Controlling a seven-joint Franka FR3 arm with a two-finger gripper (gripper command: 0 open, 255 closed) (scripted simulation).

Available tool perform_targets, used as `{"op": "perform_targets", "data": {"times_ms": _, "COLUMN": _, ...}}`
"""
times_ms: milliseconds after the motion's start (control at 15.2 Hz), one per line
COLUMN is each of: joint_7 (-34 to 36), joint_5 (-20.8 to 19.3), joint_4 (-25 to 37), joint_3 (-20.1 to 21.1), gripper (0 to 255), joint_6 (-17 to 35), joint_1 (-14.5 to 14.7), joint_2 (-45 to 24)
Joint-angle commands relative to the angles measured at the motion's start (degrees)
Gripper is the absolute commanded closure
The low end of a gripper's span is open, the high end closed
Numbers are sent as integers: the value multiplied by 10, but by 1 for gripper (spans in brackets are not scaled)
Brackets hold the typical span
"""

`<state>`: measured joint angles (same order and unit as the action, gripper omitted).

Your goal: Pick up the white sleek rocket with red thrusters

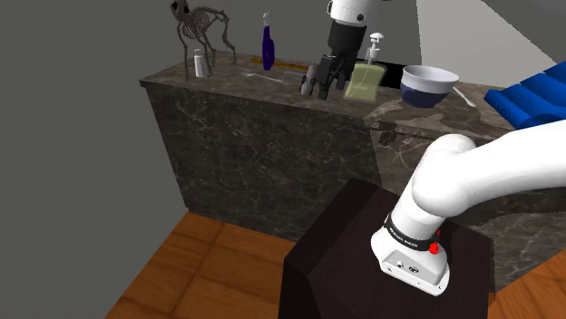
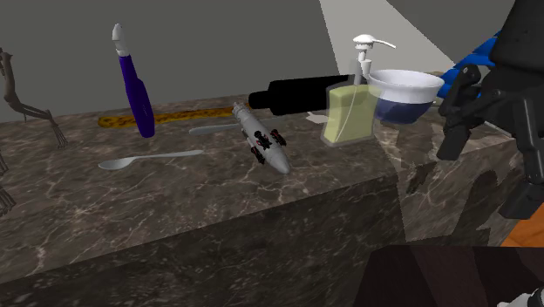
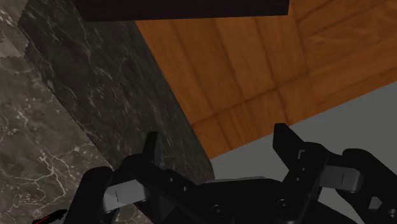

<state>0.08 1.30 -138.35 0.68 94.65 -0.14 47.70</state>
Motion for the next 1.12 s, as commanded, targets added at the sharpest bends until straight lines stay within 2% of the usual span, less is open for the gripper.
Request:
{"op": "perform_targets", "data": {"times_ms": 0, "joint_7": 0, "joint_5": 0, "joint_4": 0, "joint_3": 0, "gripper": 0, "joint_6": 0, "joint_1": 0, "joint_2": 0}}
{"op": "perform_targets", "data": {"times_ms": 528, "joint_7": 36, "joint_5": 2, "joint_4": 89, "joint_3": -42, "gripper": 0, "joint_6": 71, "joint_1": -46, "joint_2": -164}}
{"op": "perform_targets", "data": {"times_ms": 1056, "joint_7": 63, "joint_5": 23, "joint_4": 202, "joint_3": -90, "gripper": 0, "joint_6": 106, "joint_1": -81, "joint_2": -320}}
